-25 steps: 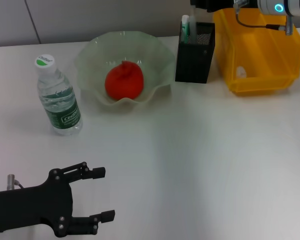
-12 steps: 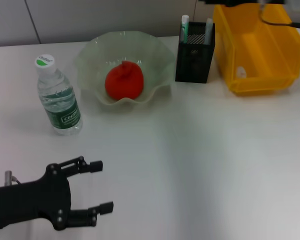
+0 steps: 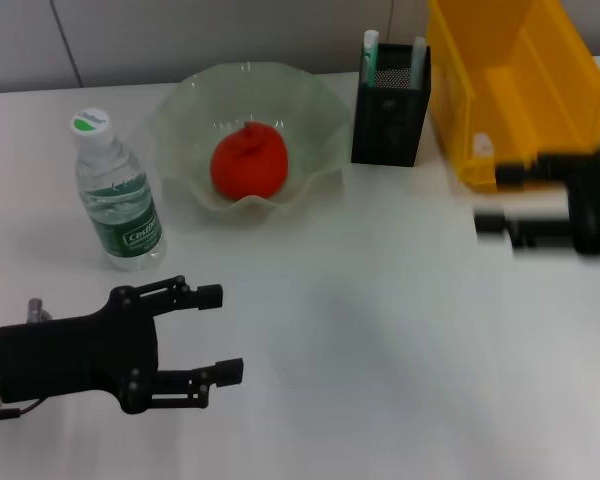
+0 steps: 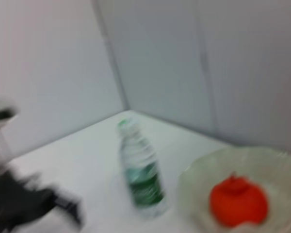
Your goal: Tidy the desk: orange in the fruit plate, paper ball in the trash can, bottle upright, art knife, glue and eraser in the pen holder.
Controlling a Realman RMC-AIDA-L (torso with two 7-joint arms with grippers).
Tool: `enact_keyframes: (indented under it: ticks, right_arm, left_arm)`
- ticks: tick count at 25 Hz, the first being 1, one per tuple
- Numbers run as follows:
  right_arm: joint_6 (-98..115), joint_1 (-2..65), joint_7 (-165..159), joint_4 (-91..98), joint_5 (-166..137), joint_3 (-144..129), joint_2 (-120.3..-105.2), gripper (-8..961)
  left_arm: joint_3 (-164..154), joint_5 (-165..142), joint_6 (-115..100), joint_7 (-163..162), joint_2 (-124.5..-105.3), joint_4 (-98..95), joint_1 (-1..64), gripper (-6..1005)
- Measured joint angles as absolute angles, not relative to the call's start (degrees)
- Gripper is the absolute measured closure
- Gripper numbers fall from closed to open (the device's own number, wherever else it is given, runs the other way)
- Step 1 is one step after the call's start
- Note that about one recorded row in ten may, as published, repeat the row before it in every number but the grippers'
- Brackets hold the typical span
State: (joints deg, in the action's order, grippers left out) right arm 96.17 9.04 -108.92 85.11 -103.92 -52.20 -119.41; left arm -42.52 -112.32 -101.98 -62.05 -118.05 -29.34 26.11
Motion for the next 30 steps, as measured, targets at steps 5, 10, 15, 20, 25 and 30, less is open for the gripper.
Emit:
enact_keyframes:
  ticks: [5, 10, 15, 20, 25, 30]
  right_arm:
    - [102.86, 3.81, -97.84, 80.95, -102.81, -51.38, -119.39, 259]
    - [107.51, 2.89, -86.23, 73.01, -104.16, -47.17, -118.91, 259]
    - [108.53, 5.80, -80.73, 66.24, -110.93, -43.33, -118.46, 259]
    - [108.02, 9.09, -78.18, 60.81, -114.25, -42.35, -118.74, 259]
    - [104.26, 13.37, -78.41, 56.49, -115.16, -43.56, -119.09, 259]
    - [100.87, 16.99, -78.81, 53.26, -116.05, -45.77, -119.17, 259]
  left_arm:
    - [-42.63, -112.58, -102.71, -65.74, -117.65, -29.35, 28.91, 139]
    - [-42.63, -113.10, -103.11, -68.08, -117.11, -29.07, 30.22, 139]
    - [-42.62, -113.59, -104.36, -70.18, -116.05, -29.11, 31.13, 139]
    - [-42.62, -114.89, -105.24, -72.24, -115.14, -29.17, 32.00, 139]
    - [-42.62, -117.72, -106.32, -74.49, -113.74, -29.90, 32.44, 139]
    - [-42.60, -118.73, -106.43, -75.15, -113.07, -31.14, 31.93, 139]
